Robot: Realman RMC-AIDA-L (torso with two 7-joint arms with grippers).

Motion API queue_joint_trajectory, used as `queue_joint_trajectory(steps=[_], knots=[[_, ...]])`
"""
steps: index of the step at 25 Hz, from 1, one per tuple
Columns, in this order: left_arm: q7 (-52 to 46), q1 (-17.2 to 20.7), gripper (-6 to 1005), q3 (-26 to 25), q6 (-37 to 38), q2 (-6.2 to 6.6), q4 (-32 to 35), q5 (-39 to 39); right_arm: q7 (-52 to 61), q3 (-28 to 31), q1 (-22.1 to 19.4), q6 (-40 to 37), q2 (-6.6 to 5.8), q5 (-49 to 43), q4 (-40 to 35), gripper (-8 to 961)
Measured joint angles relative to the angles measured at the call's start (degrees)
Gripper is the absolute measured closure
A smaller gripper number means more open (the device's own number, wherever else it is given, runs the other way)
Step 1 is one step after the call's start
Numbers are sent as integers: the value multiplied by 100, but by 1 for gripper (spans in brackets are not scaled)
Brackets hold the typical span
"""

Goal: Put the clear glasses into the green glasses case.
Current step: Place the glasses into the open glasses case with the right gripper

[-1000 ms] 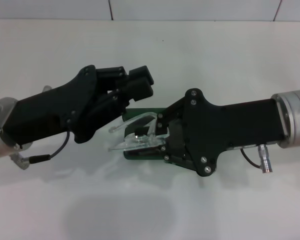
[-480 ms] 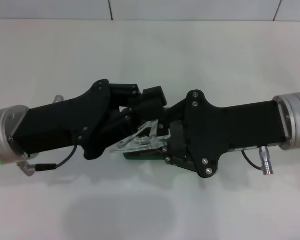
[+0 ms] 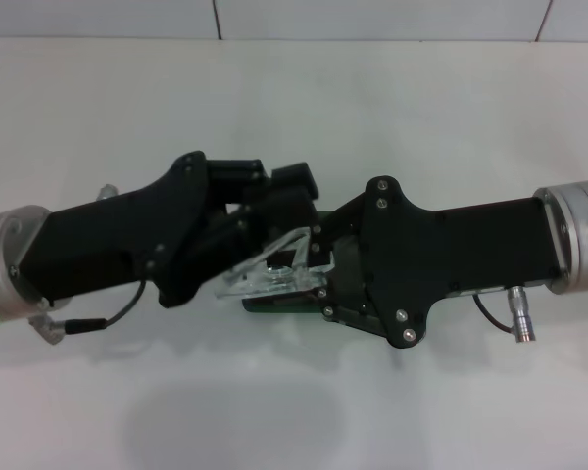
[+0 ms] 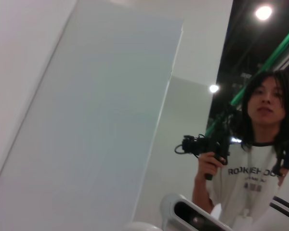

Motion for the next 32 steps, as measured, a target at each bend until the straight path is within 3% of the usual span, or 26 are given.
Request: queue_joint_trajectory(steps=[5,10,13,18,22,25,27,28,32], knots=[[75,106,844,-429,-47,122,-19,26,2,0,1,0,0,0,0,833],[112,416,844,-1151,-177,490,0,32,109,0,13,14,-18,-44,-43,833],[53,713,845,-1628,-348,629,157,34,612,68,81,38,-44,-349,-321,832],[-211,1245,851,-2054,-649,636,595,36,2722,352,367,221,-49,-1876,-1745,832],[-217,1493,856,-2235,-661,608,629,37,5033,779,1228,-366,-70,-3247,-2834,832],[-204,1550,860,-2262,-664,582,630,38,6647,1381,2305,-1382,-73,-3938,-2965,832],[-125,1546,860,-2259,-685,513,580,39,7481,1958,3392,-2373,-73,-4237,-2255,832],[-125,1546,860,-2259,-685,513,580,39,7481,1958,3392,-2373,-73,-4237,-2255,832],[109,1620,860,-2253,-738,382,450,50,7580,2181,4476,-2884,-73,-5014,-755,832]])
